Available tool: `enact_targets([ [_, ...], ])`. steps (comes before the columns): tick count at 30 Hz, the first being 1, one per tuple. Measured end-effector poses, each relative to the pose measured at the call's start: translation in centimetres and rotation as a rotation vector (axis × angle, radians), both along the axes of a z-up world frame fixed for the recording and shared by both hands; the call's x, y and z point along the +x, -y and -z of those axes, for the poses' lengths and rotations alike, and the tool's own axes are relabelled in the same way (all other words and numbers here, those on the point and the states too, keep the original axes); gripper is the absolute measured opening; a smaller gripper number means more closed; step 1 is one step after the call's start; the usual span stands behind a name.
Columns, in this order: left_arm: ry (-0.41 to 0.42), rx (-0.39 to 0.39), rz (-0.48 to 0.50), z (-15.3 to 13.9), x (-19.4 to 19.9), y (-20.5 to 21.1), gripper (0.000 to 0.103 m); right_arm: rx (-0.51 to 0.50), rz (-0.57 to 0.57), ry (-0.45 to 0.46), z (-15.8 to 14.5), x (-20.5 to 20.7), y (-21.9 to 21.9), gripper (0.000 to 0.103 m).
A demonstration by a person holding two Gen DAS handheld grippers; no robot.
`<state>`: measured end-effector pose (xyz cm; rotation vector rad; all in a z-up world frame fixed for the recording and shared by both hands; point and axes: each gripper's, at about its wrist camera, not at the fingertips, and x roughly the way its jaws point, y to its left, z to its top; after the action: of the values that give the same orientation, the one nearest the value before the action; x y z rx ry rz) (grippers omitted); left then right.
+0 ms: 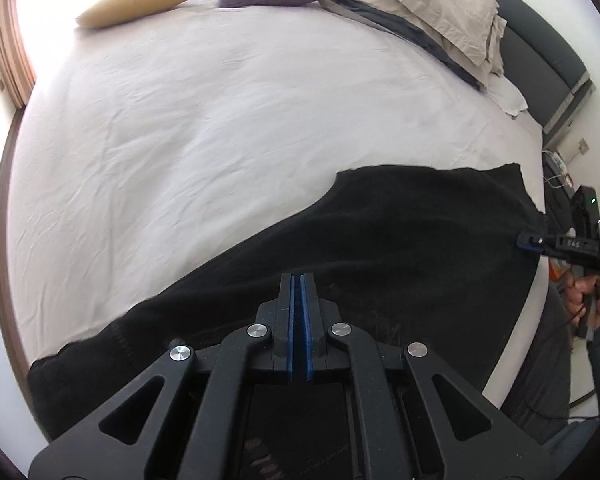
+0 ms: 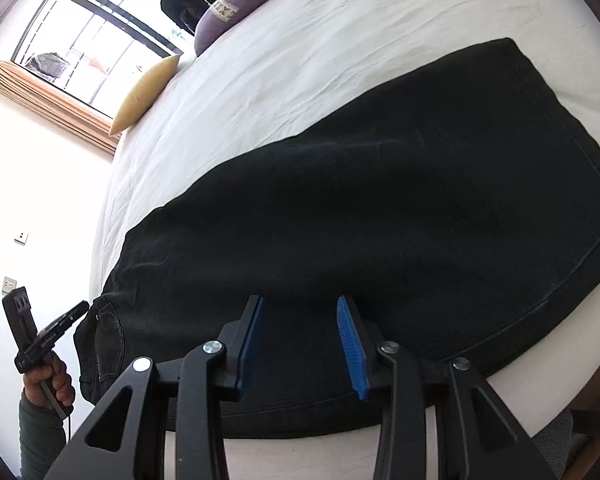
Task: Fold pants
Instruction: 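Smooth the folded jeans flat with the open right gripper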
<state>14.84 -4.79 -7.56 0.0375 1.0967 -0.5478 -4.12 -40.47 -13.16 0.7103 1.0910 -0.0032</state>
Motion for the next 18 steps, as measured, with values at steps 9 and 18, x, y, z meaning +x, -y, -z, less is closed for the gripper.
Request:
enact_targets([
  [9,-0.076,0.179,-0.005,5.4,6.5,4.1,0.005,0.034,0.01,0.008,0.5,-0.3,0.8,0.04],
  [18,0.065,0.12,-0.08,1.5,6.3,5.7,0.005,0.034,-0.008,0.018,-0.1,-1.3,1.8,0.04],
])
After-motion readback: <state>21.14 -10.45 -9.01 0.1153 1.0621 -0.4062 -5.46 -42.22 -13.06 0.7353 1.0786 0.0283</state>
